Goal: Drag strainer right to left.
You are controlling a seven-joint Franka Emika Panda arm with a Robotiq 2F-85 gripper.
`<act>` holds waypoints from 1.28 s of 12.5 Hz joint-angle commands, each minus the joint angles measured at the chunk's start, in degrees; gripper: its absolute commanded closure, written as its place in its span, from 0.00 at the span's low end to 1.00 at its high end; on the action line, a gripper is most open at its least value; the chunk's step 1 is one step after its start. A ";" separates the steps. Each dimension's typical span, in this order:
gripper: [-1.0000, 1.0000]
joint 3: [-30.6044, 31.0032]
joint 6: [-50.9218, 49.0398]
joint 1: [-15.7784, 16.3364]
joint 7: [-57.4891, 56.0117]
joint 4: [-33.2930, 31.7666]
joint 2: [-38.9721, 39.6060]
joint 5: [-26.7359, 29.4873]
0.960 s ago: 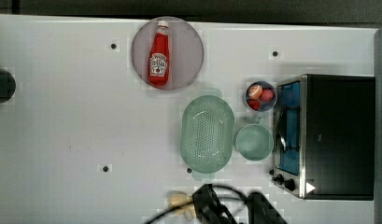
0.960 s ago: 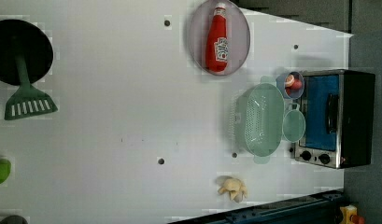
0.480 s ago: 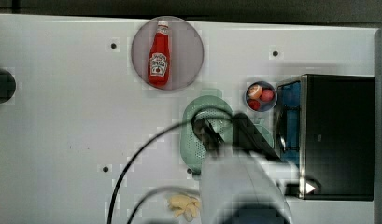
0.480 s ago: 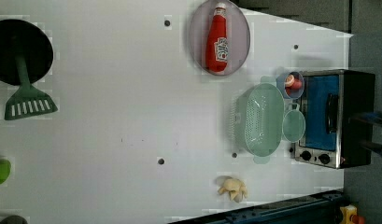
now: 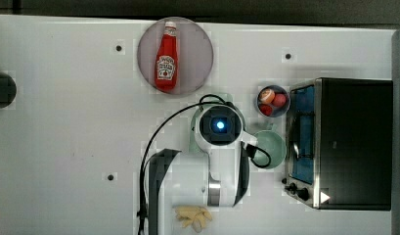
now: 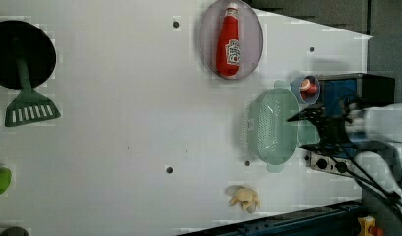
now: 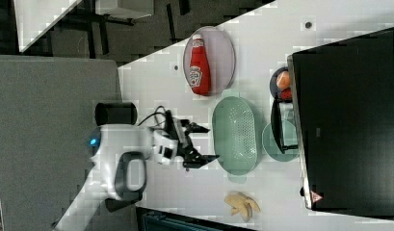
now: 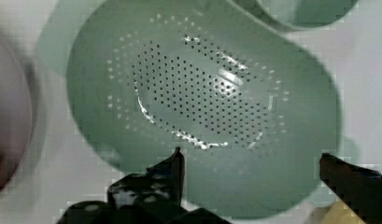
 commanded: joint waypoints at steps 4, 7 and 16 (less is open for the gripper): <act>0.00 -0.40 18.45 1.21 17.40 0.09 10.64 -0.68; 0.00 0.59 23.09 2.22 19.71 0.00 15.80 -0.65; 0.00 2.31 25.50 5.52 20.86 0.10 19.58 4.57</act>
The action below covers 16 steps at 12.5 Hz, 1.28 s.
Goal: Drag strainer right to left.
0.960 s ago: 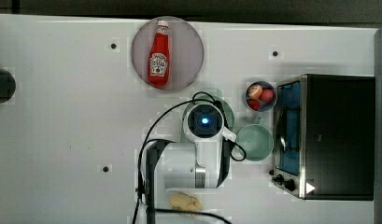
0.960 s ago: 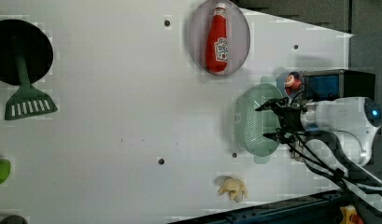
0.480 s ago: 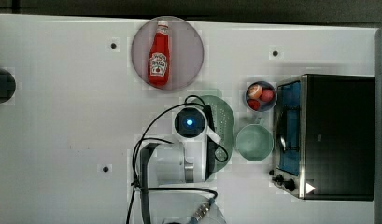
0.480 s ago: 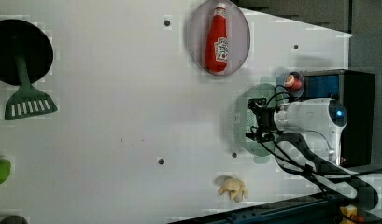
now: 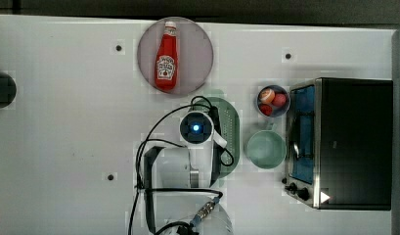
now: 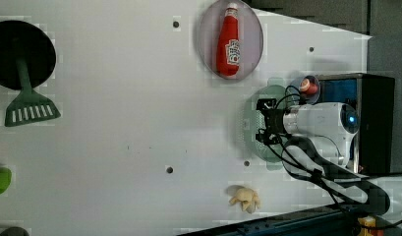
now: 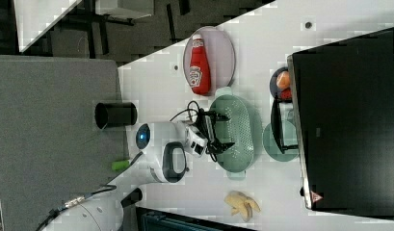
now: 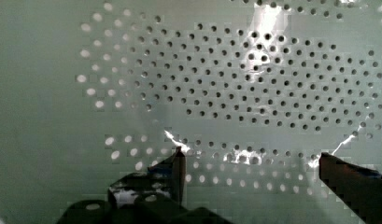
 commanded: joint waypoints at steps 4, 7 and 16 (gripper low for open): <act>0.00 2.72 -0.42 5.44 3.86 -0.03 -1.48 5.46; 0.00 3.69 -0.75 9.19 9.80 0.08 -1.45 6.83; 0.00 4.84 -2.08 19.47 24.55 6.29 2.22 7.04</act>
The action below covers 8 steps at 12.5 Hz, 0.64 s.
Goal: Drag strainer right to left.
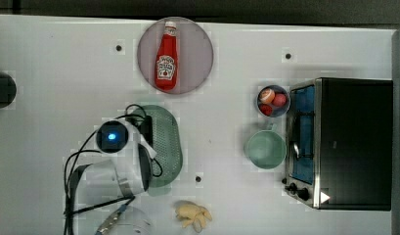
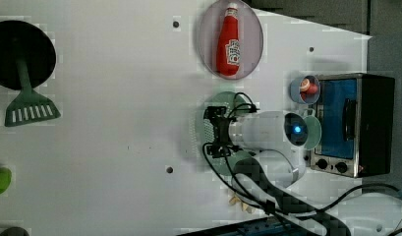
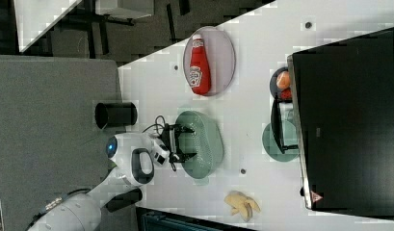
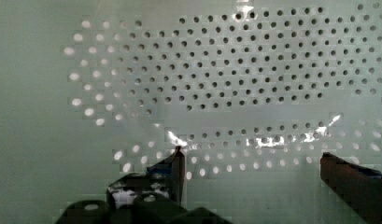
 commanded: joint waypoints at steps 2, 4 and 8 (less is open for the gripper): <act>0.00 0.20 -1.04 3.22 7.05 5.10 1.89 1.57; 0.00 0.21 -2.80 4.66 8.09 8.13 3.39 2.05; 0.00 0.21 -5.48 7.45 8.19 13.50 5.84 4.23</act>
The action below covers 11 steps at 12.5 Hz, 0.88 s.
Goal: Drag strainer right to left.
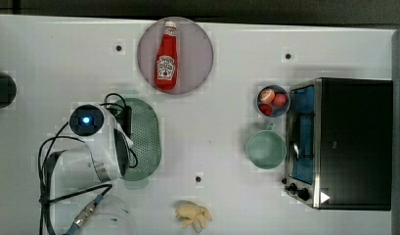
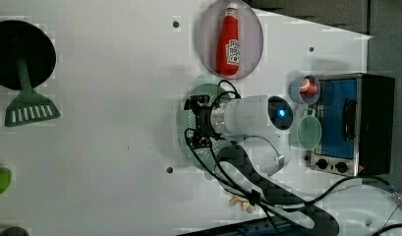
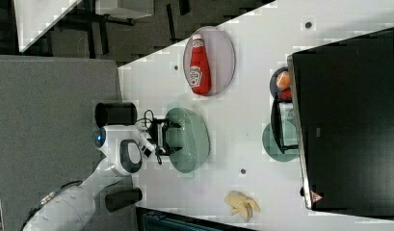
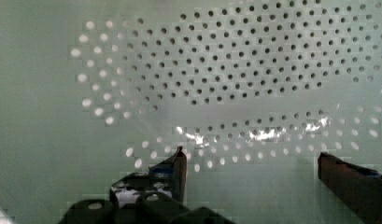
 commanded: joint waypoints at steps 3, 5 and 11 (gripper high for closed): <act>0.00 0.28 -0.03 5.39 4.45 5.74 2.93 2.02; 0.00 0.28 0.04 6.67 7.12 7.59 4.07 2.40; 0.00 0.31 -0.41 10.17 10.45 12.20 7.10 2.42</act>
